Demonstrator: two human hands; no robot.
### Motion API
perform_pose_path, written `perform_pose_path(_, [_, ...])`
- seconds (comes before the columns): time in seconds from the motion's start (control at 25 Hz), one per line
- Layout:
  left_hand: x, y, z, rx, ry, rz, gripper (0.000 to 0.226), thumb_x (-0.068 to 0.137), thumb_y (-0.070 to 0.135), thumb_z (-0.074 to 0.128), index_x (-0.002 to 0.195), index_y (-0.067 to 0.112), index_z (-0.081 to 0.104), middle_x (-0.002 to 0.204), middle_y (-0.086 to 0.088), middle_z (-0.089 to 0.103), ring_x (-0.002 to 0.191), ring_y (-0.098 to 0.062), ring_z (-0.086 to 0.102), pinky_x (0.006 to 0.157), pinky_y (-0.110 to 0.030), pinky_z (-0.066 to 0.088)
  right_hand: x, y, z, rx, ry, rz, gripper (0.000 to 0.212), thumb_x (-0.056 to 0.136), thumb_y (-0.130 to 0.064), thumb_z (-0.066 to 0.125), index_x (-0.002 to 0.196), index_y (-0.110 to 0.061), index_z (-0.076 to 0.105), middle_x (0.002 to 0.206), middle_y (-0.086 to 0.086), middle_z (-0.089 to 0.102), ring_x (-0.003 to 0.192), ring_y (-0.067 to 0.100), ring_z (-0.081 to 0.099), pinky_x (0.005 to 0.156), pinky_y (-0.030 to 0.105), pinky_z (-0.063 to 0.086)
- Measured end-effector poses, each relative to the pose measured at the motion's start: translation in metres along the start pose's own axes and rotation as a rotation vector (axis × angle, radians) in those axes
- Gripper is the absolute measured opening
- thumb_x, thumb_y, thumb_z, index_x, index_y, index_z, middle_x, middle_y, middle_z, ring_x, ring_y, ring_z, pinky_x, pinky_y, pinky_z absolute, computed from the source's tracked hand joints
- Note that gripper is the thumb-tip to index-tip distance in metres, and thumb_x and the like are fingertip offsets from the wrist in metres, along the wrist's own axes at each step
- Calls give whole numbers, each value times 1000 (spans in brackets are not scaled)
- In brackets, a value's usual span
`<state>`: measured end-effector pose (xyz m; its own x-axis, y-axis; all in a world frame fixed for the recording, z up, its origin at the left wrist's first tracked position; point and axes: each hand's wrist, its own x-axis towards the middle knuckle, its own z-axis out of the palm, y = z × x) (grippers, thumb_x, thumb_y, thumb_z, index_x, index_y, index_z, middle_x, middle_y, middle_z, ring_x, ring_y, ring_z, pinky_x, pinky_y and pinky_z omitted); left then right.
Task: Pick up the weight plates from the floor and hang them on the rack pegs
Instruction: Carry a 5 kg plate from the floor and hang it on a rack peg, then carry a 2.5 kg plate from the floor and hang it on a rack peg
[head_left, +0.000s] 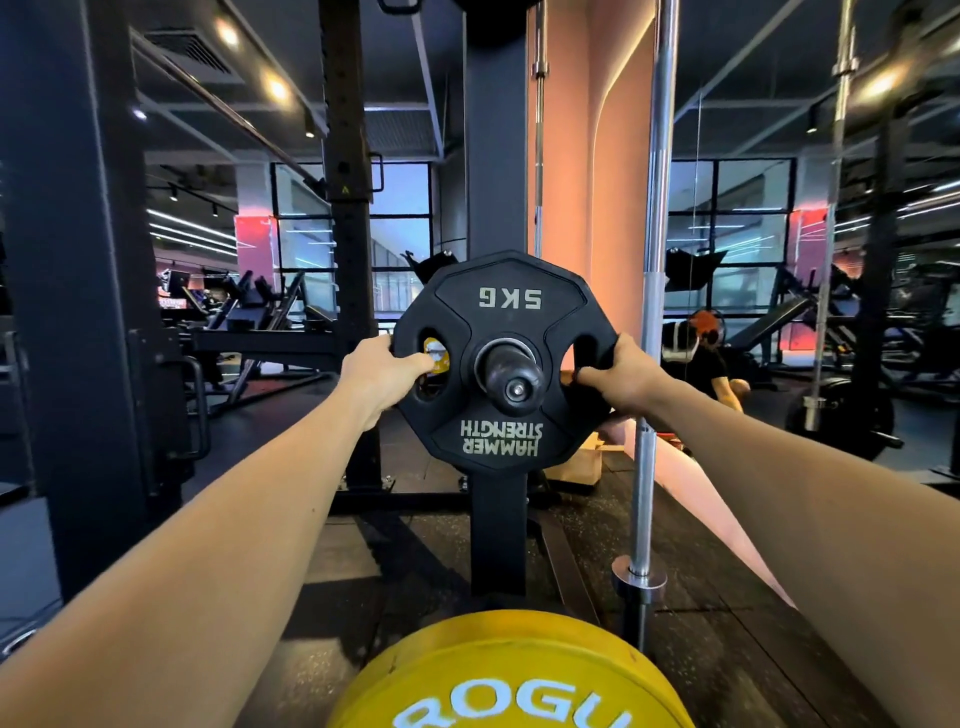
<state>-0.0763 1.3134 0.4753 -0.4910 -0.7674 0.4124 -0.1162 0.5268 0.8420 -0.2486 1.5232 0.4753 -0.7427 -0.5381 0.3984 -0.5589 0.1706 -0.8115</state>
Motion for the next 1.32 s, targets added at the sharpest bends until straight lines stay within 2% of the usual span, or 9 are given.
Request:
perform_pose_path(0.16, [-13, 0, -19, 287, -205, 15, 42, 61, 56, 65, 98, 37, 56, 99, 10, 61, 89, -14, 57, 65, -35, 51, -17, 5, -6, -45, -113, 110, 35, 86, -32, 67, 108, -9, 52, 85, 12, 62, 67, 27, 61, 50, 33, 55])
perform_pose_path(0.28, [-23, 2, -31, 434, -353, -66, 55, 54, 49, 63, 105, 31, 51, 92, 3, 63, 83, -19, 59, 63, -33, 50, -30, 12, -8, -201, -181, 153, 34, 85, -40, 67, 105, -17, 53, 90, 8, 65, 82, 26, 64, 56, 32, 57])
perform_pose_path(0.48, [-69, 15, -54, 582, -505, -227, 64, 58, 63, 58, 116, 37, 55, 117, 3, 61, 105, -24, 57, 87, -38, 48, -82, -1, -19, -562, -560, 314, 44, 82, -55, 60, 108, -19, 62, 112, 6, 62, 106, 26, 57, 82, 29, 43])
perform_pose_path(0.68, [-173, 40, -90, 557, -911, -614, 70, 61, 65, 63, 126, 41, 52, 131, 4, 53, 112, -20, 50, 85, -32, 42, -169, -44, -45, -554, -826, 569, 65, 85, -60, 53, 131, -14, 50, 137, 7, 50, 120, 27, 50, 86, 31, 38])
perform_pose_path(0.88, [-291, 115, -156, 441, -1160, -976, 78, 62, 71, 62, 131, 39, 49, 124, 11, 45, 120, -20, 46, 96, -38, 39, -281, -119, -101, -475, -1026, 854, 60, 85, -61, 53, 123, -14, 53, 129, 9, 54, 112, 28, 52, 93, 38, 42])
perform_pose_path(1.0, [-358, 146, -194, 393, -1159, -1064, 47, 79, 59, 61, 116, 29, 57, 111, 11, 48, 104, -17, 46, 90, -36, 36, -345, -155, -135, -475, -1124, 921, 59, 87, -55, 53, 120, -6, 55, 126, 17, 56, 111, 34, 54, 97, 40, 41])
perform_pose_path(1.12, [-433, 168, -220, 407, -1204, -1118, 18, 90, 38, 58, 94, 20, 57, 96, -1, 51, 83, -21, 48, 84, -38, 40, -399, -182, -157, -503, -1320, 895, 45, 91, -46, 52, 113, -8, 58, 119, 15, 59, 105, 32, 55, 84, 39, 41])
perform_pose_path(1.2, [-467, 181, -229, 486, -1229, -1122, 22, 89, 36, 59, 100, 18, 65, 106, -6, 58, 94, -23, 56, 88, -33, 43, -415, -189, -161, -545, -1455, 845, 30, 91, -43, 52, 100, -15, 55, 110, 13, 58, 96, 29, 53, 77, 36, 38])
perform_pose_path(1.32, [-476, 188, -238, 501, -1080, -1172, 33, 89, 38, 59, 115, 19, 68, 125, -6, 62, 114, -26, 57, 92, -30, 43, -400, -188, -154, -606, -1556, 736, 36, 92, -42, 51, 102, -8, 54, 112, 16, 57, 95, 27, 52, 80, 37, 40])
